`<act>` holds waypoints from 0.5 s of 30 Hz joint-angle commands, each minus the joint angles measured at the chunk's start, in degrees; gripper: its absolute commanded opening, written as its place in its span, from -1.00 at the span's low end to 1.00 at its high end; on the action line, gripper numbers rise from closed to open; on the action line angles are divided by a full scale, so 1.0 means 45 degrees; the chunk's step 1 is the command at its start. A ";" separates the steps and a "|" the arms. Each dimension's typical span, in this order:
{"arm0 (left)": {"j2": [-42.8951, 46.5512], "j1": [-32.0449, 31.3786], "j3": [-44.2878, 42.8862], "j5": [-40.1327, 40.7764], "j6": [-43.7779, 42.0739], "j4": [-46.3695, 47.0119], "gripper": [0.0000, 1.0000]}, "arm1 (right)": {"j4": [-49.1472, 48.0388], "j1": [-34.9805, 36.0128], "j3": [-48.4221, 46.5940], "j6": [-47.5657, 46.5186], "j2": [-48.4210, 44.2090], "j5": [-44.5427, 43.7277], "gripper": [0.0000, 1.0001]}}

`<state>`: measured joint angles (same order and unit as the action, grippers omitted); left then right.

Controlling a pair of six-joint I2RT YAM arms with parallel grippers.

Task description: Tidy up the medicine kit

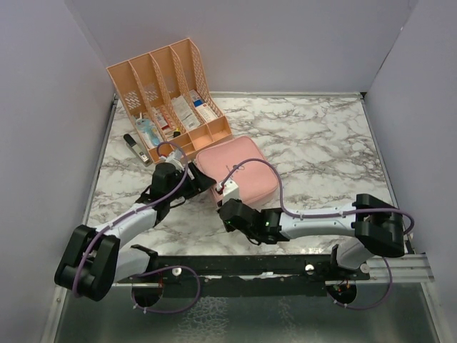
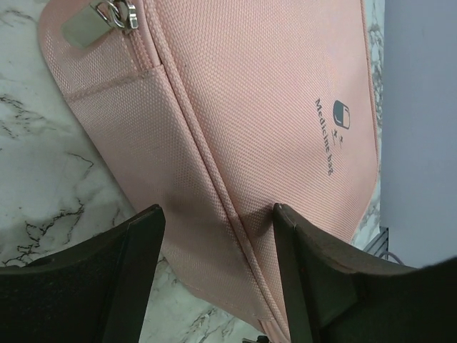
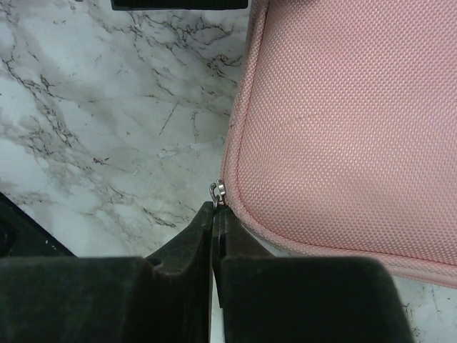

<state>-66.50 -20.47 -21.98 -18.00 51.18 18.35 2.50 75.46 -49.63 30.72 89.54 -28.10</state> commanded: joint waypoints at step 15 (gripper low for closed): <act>-0.1511 -0.0090 -0.0564 0.1780 0.0018 0.0569 -0.25 | 0.1380 -0.0121 0.0762 -0.0448 -0.2073 0.0929 -0.99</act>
<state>-70.91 -21.15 -23.29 -16.64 52.64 21.37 5.98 74.30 -47.68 30.87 84.51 -25.89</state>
